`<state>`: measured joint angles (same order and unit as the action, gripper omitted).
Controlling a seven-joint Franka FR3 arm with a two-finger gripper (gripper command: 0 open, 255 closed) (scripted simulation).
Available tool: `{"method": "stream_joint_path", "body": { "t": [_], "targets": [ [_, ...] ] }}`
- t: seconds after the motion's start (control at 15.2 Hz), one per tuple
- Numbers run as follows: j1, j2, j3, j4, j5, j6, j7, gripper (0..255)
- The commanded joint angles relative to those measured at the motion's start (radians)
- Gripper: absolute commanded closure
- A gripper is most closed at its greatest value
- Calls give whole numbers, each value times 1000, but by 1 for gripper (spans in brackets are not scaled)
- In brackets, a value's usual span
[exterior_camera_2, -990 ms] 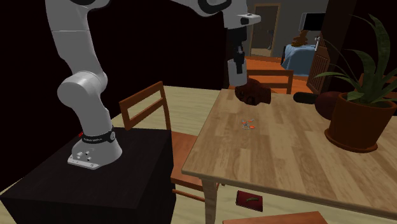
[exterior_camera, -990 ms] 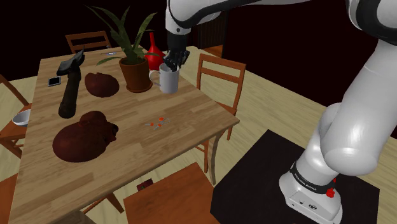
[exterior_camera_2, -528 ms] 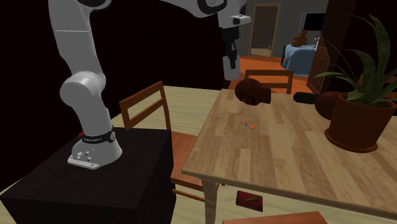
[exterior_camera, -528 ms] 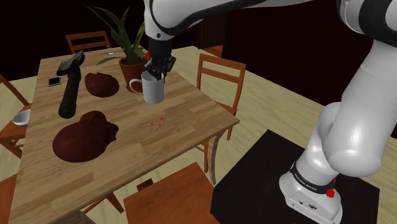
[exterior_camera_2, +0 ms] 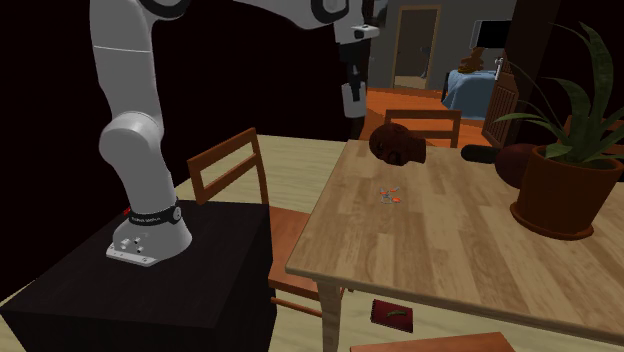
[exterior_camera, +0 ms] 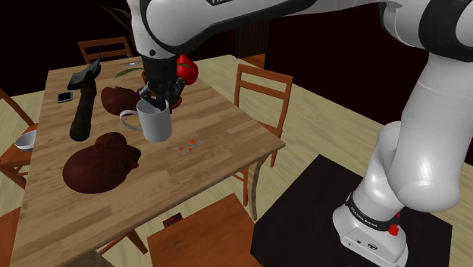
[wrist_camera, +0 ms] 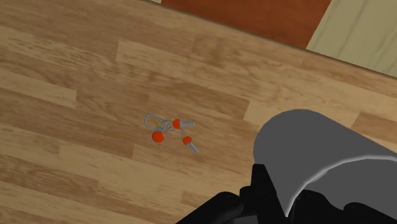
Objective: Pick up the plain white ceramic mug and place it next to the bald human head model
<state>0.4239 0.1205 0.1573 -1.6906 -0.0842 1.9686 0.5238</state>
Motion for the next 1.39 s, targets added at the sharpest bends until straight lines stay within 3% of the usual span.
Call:
{"method": "stream_joint_path", "body": {
  "t": [0.0,0.4,1.32],
  "targets": [
    [26,31,17,40,-15,-12,48,255],
    [113,146,59,196,-65,-67,177,255],
    [109,163,54,31,-78,113,198,255]
  ]
}}
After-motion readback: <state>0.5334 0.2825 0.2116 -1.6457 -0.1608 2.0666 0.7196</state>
